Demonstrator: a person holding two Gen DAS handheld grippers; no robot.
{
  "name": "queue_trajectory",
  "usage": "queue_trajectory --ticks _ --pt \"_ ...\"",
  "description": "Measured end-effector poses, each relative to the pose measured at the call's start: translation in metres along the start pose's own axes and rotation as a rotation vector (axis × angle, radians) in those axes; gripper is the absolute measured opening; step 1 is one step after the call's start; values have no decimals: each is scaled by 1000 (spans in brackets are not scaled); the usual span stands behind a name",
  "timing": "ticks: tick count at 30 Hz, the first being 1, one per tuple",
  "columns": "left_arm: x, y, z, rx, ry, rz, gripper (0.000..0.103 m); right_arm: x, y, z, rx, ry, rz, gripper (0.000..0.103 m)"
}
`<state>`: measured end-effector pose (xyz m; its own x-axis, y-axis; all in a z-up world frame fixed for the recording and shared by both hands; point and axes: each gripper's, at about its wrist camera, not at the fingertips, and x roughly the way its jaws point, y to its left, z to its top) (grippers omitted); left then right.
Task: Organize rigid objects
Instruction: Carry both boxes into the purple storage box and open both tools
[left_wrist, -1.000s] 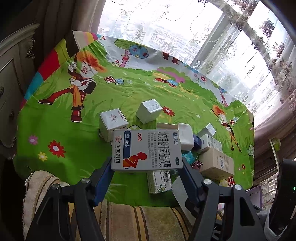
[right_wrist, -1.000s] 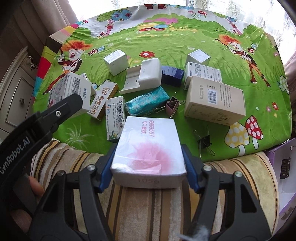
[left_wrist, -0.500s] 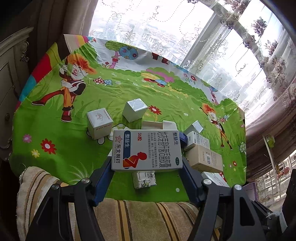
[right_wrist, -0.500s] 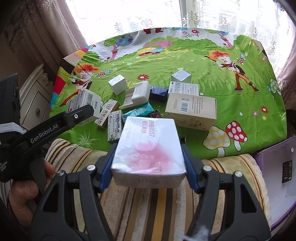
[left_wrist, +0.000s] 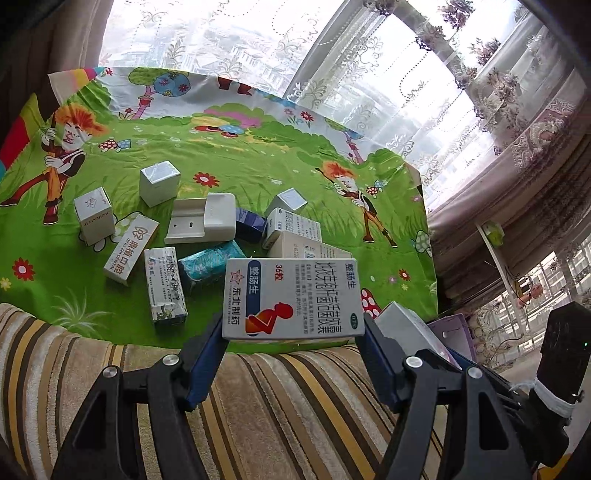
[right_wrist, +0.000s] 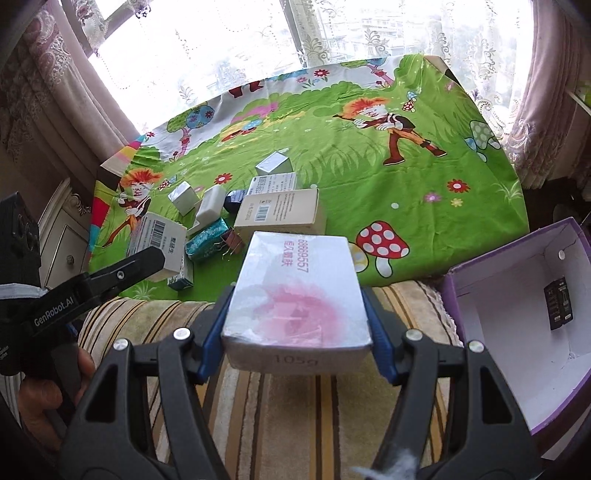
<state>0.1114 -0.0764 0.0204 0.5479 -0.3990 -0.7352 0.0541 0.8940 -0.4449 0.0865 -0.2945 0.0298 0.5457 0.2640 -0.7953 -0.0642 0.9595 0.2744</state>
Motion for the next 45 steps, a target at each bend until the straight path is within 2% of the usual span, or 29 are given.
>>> queue_trajectory --ticks 7,14,20,26,28,30,32,34,37,41,43,45 --pt "13 -51 -21 96 75 -67 70 -28 -56 -9 64 -53 -72 69" --pt "27 -105 -43 215 159 -126 70 -58 -109 -19 106 -118 -232 69" --pt "41 -150 -64 333 228 -143 70 -79 -152 -27 168 -147 -312 69" --pt "47 -189 -85 456 264 -189 71 -89 -171 -33 206 -165 -352 69" --pt "47 -198 -91 502 269 -186 76 -91 -174 -34 211 -171 -367 70" --pt "46 -203 -94 536 261 -171 78 -92 -176 -35 215 -177 -387 75" --pt "42 -204 -94 547 241 -161 78 -95 -177 -35 220 -188 -408 80" --pt "38 -204 -90 550 203 -118 79 -98 -176 -34 216 -203 -426 82" --pt "26 -204 -84 546 115 -74 79 -103 -171 -32 189 -227 -453 84" --pt "-4 -207 -77 601 -105 -44 79 -118 -157 -28 128 -303 -500 89" --pt "-23 -211 -78 672 -218 -52 89 -126 -150 -27 107 -350 -506 94" --pt "-38 -211 -80 707 -340 -37 92 -134 -142 -25 84 -394 -520 96"
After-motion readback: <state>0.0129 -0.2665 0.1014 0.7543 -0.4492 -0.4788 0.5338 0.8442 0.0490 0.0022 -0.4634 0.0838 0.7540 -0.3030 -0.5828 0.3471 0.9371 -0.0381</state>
